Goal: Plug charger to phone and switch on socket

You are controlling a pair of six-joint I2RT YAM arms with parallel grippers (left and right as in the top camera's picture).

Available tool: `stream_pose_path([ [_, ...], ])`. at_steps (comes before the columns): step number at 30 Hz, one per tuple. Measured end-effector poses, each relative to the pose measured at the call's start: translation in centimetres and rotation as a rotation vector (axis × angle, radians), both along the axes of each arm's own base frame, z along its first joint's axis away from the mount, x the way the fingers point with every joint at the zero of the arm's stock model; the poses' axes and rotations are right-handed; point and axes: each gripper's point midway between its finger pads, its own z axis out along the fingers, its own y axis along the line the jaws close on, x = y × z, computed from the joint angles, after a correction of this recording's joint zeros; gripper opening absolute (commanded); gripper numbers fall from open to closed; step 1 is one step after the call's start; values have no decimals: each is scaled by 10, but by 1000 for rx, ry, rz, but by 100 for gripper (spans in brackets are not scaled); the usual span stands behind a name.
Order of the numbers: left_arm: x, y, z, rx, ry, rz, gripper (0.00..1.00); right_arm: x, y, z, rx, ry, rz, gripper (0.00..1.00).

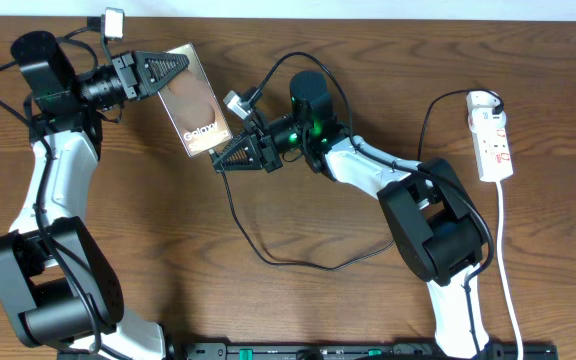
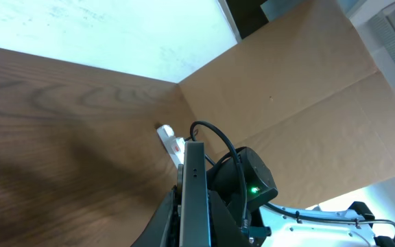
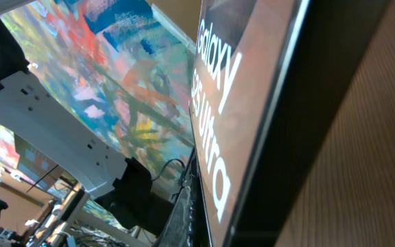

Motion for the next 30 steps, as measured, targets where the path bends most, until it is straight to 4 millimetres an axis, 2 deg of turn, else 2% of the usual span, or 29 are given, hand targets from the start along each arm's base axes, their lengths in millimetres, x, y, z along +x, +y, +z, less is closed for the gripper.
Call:
stream_pose_path([
  [30, 4, 0, -1, 2, 11, 22, 7, 7, -4, -4, -19, 24, -24, 1],
])
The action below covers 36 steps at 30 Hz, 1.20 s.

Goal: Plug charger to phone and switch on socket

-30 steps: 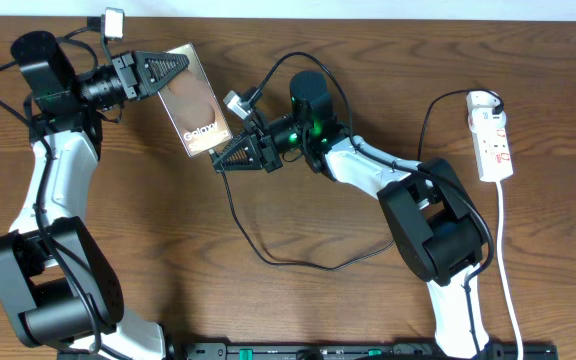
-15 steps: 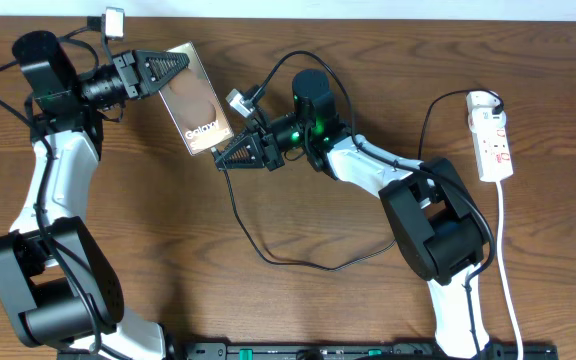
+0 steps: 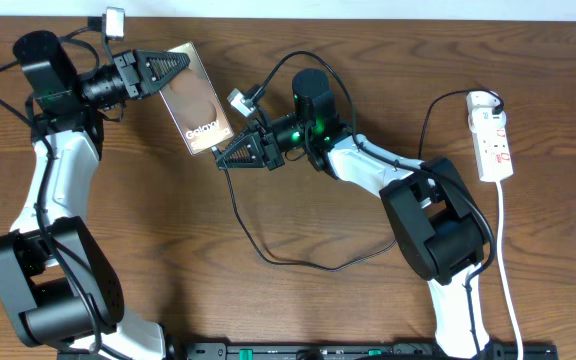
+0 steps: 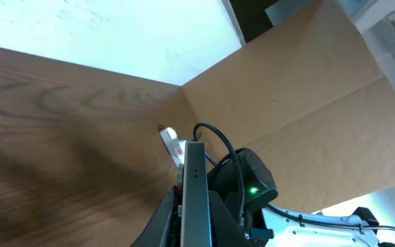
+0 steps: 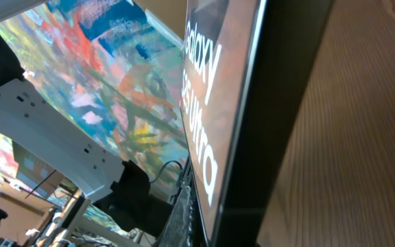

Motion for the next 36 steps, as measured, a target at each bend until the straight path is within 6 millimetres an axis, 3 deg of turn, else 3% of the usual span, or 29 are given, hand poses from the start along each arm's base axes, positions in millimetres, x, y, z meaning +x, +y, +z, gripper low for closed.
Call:
stream_pose_path([
  [36, -1, 0, 0, 2, -8, -6, 7, 1, 0, 1, 4, -8, -3, 1],
])
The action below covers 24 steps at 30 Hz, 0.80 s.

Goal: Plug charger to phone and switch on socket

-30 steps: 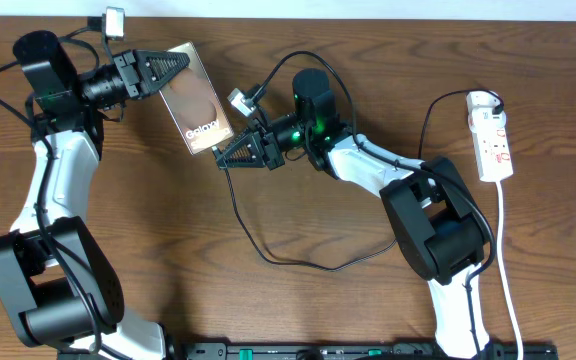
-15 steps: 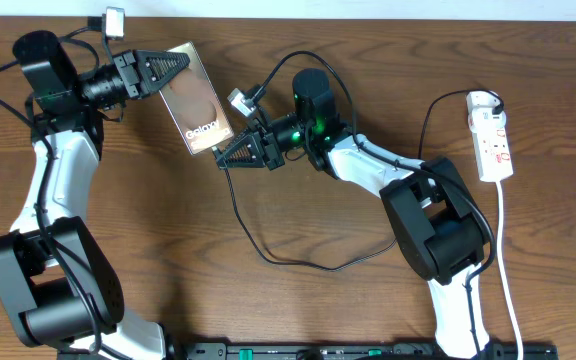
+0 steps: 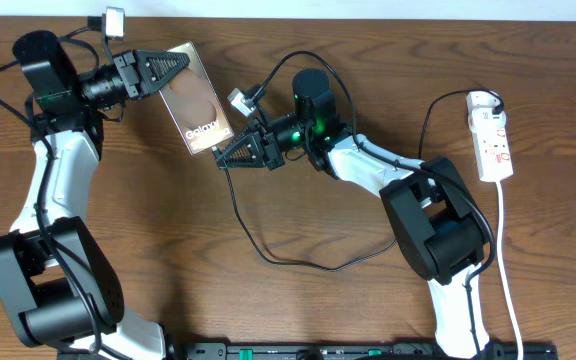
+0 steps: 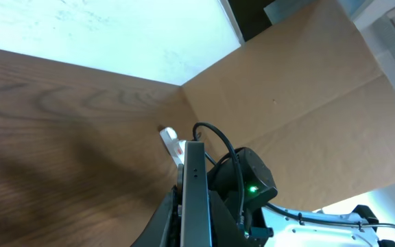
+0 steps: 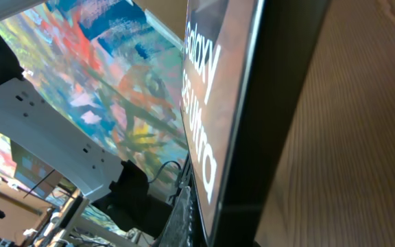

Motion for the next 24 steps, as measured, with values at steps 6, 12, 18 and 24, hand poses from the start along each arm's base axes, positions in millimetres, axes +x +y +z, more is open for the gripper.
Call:
stream_pose_path([
  [6, -1, -1, 0, 1, -6, -8, 7, 0, 0, 0, -4, 8, -3, 1],
  [12, -1, -1, 0, 3, -10, -9, 7, 1, 0, 1, -5, 11, -6, 1],
  [18, -1, -1, 0, 4, -14, -9, 7, 1, 1, 1, -9, 20, -9, 1],
  [24, -1, 0, 1, 8, -23, -7, 7, 2, 1, 3, -8, 22, -14, 1],
])
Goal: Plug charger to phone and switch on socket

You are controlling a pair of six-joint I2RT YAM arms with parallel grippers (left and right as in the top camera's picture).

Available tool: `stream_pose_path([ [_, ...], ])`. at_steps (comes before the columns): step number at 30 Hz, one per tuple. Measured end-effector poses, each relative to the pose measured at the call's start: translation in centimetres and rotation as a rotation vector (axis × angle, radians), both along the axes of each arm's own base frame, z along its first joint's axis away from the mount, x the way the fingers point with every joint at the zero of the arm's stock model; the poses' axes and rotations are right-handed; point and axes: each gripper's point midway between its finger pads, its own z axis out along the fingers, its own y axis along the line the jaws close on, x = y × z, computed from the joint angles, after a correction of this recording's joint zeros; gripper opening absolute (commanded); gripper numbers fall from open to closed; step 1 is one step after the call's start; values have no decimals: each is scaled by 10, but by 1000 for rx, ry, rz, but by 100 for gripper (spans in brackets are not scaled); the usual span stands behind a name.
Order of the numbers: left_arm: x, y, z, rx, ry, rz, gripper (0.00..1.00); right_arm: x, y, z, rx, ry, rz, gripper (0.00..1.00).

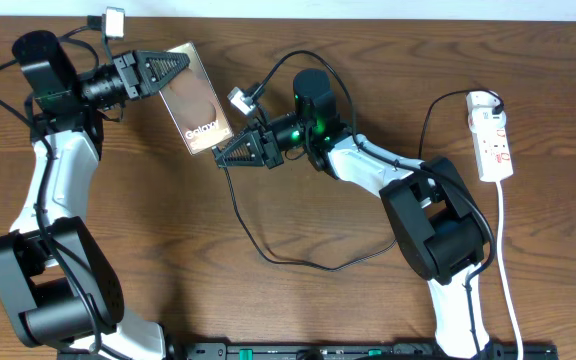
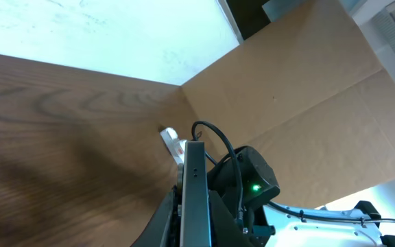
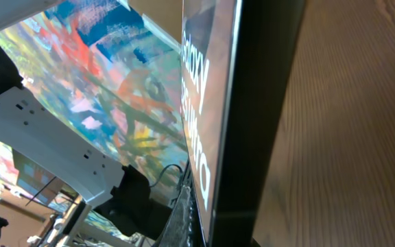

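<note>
The phone [image 1: 193, 105], with a bronze "Galaxy" screen, is held tilted off the table at the upper left, and my left gripper [image 1: 168, 68] is shut on its top end. The left wrist view sees it edge-on as a grey bar [image 2: 195, 199] between the jaws. My right gripper [image 1: 224, 160] sits at the phone's lower end, shut on the charger plug; its black cable [image 1: 298, 262] loops across the table. In the right wrist view the phone's dark edge [image 3: 259, 123] fills the middle and the plug itself is hidden. The white socket strip [image 1: 493, 140] lies far right.
A white lead [image 1: 508, 270] runs from the socket strip down the right side of the wooden table [image 1: 168, 250]. The charger cable also arcs over the right arm towards the strip. Cardboard walls [image 2: 293, 103] stand behind the table in the left wrist view.
The phone's edge looks slightly more edge-on and further left in the right wrist view. The overhead view shows almost no shift in either arm.
Through all the earlier moments my left gripper held the phone up at the upper left, with my right gripper at its lower end holding the plug. The right gripper crept a little nearer and turned slightly against the phone's edge. The socket strip has stayed in place.
</note>
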Motion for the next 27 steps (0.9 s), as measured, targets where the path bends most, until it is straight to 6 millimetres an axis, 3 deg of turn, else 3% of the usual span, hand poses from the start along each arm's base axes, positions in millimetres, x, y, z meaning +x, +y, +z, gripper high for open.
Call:
stream_pose_path([
  [27, 3, 2, 0, 7, -10, 16, 7, 4, 2, 4, -6, 47, -26, 1],
])
